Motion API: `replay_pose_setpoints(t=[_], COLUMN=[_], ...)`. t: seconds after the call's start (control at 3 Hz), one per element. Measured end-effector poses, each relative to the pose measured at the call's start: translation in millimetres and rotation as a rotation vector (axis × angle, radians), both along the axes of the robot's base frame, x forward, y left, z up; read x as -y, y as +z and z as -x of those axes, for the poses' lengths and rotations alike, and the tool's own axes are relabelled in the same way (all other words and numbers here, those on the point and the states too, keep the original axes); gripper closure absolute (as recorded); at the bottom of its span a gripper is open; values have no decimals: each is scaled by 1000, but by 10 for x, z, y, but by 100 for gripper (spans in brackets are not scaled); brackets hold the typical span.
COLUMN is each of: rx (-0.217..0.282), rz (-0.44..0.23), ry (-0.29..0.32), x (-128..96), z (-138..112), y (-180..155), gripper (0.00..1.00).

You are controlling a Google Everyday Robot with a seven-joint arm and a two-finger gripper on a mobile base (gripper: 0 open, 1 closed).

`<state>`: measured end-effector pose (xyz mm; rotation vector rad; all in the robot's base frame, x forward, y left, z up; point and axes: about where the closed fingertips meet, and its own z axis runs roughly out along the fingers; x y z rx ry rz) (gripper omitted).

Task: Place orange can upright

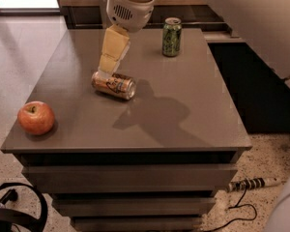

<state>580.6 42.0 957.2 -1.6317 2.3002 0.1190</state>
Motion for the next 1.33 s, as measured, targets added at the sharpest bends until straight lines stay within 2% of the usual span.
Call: replay_pose_setpoints(t=[0.33,0.67,1.33], rx=[6,-15,-23], rz=[51,90,84], ry=[6,7,14], x=[-8,-11,-66], z=[-154,-262,-298], y=[-135,-283,-287], gripper=[0,0,0])
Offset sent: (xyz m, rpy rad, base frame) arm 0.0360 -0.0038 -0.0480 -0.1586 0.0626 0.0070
